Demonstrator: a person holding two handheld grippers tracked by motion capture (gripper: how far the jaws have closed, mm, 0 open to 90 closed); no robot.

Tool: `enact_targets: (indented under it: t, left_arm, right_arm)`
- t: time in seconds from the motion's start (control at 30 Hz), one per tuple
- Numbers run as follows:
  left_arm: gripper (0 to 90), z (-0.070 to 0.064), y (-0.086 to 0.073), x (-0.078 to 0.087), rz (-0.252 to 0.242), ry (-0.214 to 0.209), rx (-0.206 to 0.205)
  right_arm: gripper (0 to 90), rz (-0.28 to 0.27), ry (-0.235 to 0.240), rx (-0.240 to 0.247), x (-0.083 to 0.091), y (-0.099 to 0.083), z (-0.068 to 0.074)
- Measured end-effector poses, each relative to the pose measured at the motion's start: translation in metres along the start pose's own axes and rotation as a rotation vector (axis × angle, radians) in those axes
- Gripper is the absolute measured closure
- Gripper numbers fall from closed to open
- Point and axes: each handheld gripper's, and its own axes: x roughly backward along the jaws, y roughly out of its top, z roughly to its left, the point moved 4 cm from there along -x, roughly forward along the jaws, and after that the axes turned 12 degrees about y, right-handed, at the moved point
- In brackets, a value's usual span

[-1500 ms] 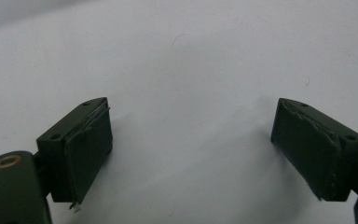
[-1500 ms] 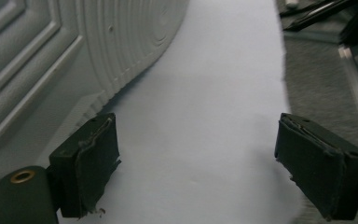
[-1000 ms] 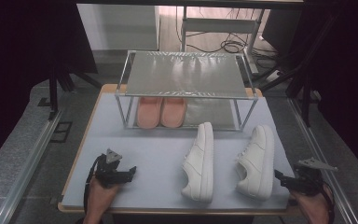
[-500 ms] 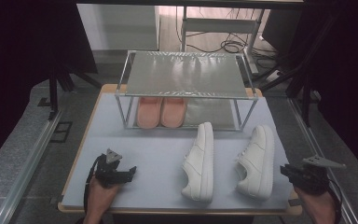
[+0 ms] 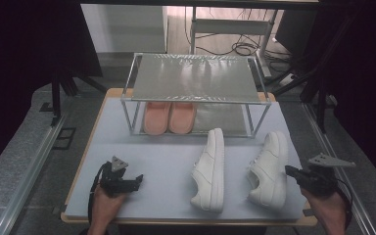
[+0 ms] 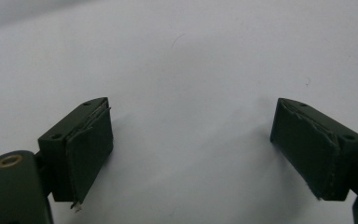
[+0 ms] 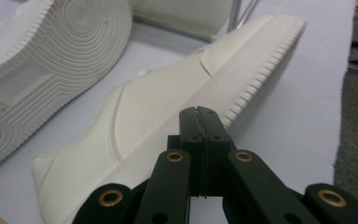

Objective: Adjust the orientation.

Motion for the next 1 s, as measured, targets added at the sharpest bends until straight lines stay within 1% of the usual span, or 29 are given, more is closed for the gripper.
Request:
enact_targets:
  t: [0.07, 0.17, 0.33, 0.4, 0.47, 0.6, 0.7, 0.8, 1.0]
  left_arm:
    - [13.0, 0.000, 0.000, 0.000, 0.002, 0.000, -0.004]
    - [13.0, 0.000, 0.000, 0.000, 0.002, 0.000, -0.004]
    - [13.0, 0.000, 0.000, 0.000, 0.000, 0.000, 0.000]
    - [13.0, 0.000, 0.000, 0.000, 0.000, 0.000, 0.000]
    - [13.0, 0.000, 0.000, 0.000, 0.000, 0.000, 0.000]
    - [13.1, 0.000, 0.000, 0.000, 0.000, 0.000, 0.000]
    - [13.0, 0.000, 0.000, 0.000, 0.000, 0.000, 0.000]
    - [13.1, 0.000, 0.000, 0.000, 0.002, 0.000, -0.004]
    - [13.1, 0.000, 0.000, 0.000, 0.003, 0.000, -0.004]
  right_arm:
    - [89.7, 0.007, -0.009, 0.009, -0.004, 0.001, 0.000]
    - [89.7, 0.020, -0.022, 0.006, -0.008, 0.000, -0.002]
    - [89.9, -0.014, 0.003, -0.021, -0.006, -0.004, -0.006]
    - [90.0, -0.022, 0.004, -0.031, -0.004, -0.006, -0.008]
    - [90.0, -0.018, -0.009, -0.029, -0.001, -0.008, -0.009]
    - [90.0, -0.028, -0.027, -0.045, 0.005, -0.013, -0.013]
    - [90.0, -0.026, -0.050, -0.049, 0.009, -0.017, -0.017]
    - [89.9, -0.026, -0.065, -0.067, 0.015, -0.023, -0.023]
    - [89.9, -0.002, -0.115, -0.097, 0.022, -0.036, -0.035]
